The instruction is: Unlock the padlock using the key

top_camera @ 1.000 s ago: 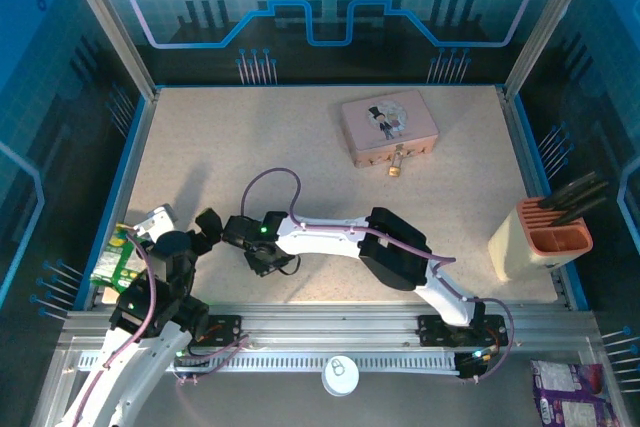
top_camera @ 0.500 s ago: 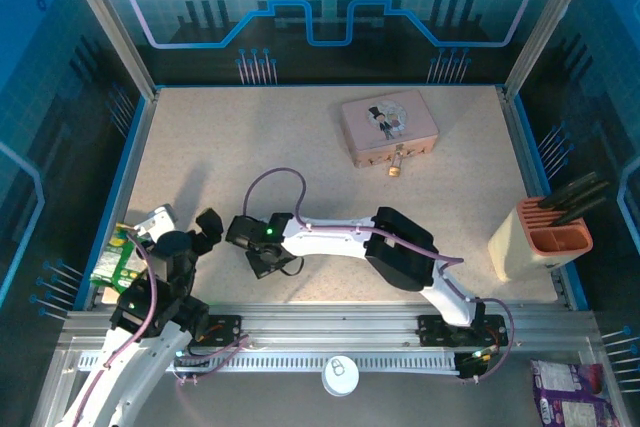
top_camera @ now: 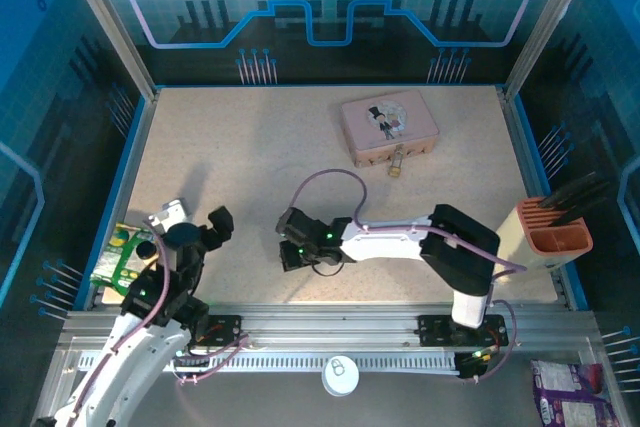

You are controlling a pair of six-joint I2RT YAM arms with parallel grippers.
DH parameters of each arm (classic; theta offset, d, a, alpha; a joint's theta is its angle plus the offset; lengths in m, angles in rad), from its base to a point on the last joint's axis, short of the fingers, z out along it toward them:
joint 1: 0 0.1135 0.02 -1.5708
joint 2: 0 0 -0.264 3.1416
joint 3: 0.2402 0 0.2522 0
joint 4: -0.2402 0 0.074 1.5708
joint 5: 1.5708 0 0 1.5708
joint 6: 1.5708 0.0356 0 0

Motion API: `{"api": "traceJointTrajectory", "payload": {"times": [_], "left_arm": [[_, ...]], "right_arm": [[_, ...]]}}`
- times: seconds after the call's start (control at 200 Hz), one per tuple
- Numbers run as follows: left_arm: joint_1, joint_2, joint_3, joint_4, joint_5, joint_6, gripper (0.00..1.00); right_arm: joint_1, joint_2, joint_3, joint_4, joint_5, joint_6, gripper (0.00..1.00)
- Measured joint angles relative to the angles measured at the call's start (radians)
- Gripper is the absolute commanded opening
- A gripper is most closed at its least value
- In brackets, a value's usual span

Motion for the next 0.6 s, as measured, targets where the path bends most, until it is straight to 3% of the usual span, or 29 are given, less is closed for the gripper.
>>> {"api": "traceJointTrajectory", "payload": {"times": [0.13, 0.28, 0.43, 0.6], "left_arm": [[0.0, 0.142, 0.0, 0.071, 0.119, 0.011, 0.99], [0.0, 0.28, 0.01, 0.152, 0.336, -0.02, 0.93], [-0.015, 0.352, 0.021, 0.269, 0.54, -0.093, 0.87], [-0.025, 0.373, 0.03, 0.351, 0.652, -0.183, 0.81]], "right_arm": [[-0.026, -0.116, -0.133, 0.153, 0.0, 0.008, 0.0], [-0.083, -0.232, -0.293, 0.35, -0.01, 0.035, 0.0], [-0.153, -0.288, -0.391, 0.495, -0.026, 0.061, 0.0], [-0.185, -0.354, -0.431, 0.572, -0.028, 0.071, 0.0]]}}
